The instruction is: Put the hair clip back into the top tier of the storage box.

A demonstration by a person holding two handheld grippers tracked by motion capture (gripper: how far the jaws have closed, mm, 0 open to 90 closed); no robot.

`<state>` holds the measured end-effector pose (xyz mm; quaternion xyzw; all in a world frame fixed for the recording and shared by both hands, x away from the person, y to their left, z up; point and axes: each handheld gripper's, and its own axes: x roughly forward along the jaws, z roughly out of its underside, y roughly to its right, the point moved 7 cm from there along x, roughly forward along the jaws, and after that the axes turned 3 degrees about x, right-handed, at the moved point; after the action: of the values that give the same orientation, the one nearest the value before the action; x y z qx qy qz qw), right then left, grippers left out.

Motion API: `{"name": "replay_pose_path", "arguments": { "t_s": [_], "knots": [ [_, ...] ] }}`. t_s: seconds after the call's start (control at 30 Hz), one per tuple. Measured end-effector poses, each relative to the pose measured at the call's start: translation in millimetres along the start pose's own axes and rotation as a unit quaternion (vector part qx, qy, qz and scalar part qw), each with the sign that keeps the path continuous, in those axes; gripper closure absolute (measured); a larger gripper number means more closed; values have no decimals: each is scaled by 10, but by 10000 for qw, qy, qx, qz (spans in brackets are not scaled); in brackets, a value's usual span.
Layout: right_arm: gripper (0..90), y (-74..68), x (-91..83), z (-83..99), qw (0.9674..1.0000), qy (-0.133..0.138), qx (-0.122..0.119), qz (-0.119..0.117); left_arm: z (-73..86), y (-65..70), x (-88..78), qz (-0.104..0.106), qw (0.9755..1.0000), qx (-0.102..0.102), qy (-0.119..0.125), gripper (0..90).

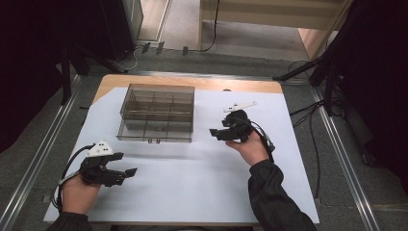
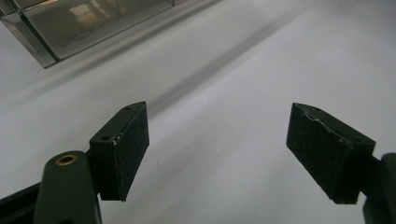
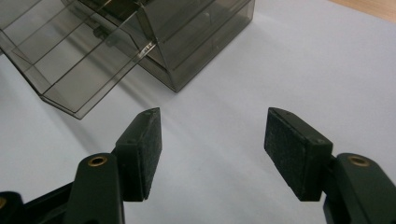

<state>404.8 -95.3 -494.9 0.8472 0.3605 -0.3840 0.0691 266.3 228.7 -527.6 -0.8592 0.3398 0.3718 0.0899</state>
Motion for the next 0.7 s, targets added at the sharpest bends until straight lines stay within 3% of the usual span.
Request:
{"name": "replay_pose_path", "arguments": {
  "t_s": [0.17, 0.43, 0.53, 0.7],
  "knots": [
    [408, -14, -48, -4, 9996, -30, 265, -96, -2, -52, -12, -97, 9999, -16, 20, 222],
    [409, 6, -119, 2, 9999, -12, 133, 62, -3, -130, -20, -181, 9998, -26, 58, 222],
    [409, 18, -152, 26, 9999, -48, 99, 117, -18, -166, -29, -261, 9995, 102, 147, 221],
    [409, 47, -181, 53, 9997, -99, 94, 187, -35, -180, -9, -232, 9996, 69, 148, 221]
  ]
}}
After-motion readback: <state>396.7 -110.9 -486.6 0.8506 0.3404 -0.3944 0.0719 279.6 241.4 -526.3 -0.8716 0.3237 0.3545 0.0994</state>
